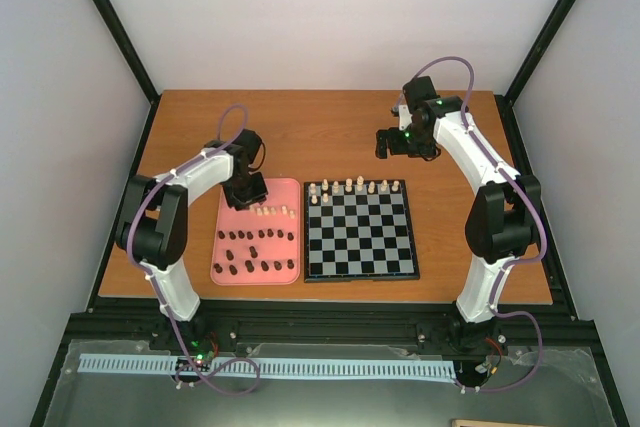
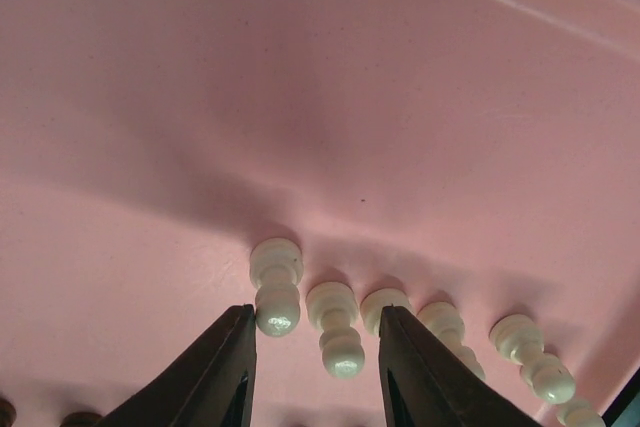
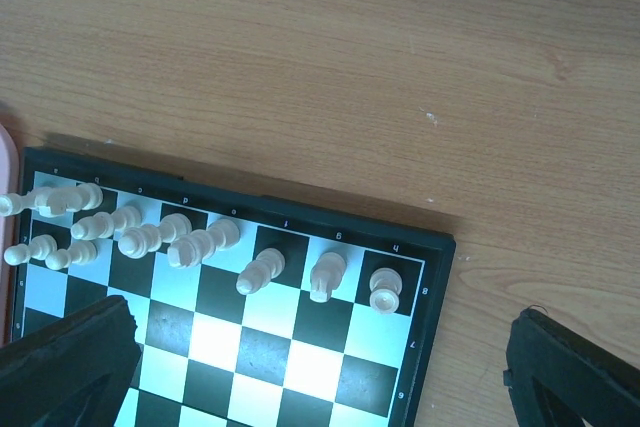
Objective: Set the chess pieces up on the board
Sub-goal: Pick up the chess piece from the storage box.
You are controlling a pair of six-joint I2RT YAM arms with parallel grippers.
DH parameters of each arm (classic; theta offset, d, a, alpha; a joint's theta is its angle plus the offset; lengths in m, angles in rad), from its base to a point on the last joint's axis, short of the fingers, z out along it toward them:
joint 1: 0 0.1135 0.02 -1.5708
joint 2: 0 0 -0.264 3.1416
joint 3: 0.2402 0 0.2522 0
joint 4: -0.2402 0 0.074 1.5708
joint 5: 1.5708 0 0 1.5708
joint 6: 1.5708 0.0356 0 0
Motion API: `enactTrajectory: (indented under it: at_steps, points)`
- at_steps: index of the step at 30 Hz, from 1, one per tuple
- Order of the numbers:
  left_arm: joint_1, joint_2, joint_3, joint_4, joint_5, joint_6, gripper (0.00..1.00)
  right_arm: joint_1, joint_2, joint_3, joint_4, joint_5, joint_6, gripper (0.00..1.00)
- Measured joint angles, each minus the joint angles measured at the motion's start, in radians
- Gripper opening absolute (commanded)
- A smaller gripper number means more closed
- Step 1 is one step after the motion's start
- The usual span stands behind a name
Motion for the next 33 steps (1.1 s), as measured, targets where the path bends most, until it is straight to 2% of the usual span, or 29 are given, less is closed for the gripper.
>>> enactTrajectory:
  at_steps: [16,25,33]
  points:
    - [0.017,0.020,-0.001,0.018,0.004,0.000,0.32,0.000,0.000,0.000,0.000,0.000,0.000,1.00]
    - [0.022,0.051,-0.001,0.029,0.004,0.001,0.25,0.000,0.000,0.000,0.000,0.000,0.000,1.00]
    - [0.025,0.051,-0.001,0.029,0.002,0.004,0.14,0.000,0.000,0.000,0.000,0.000,0.000,1.00]
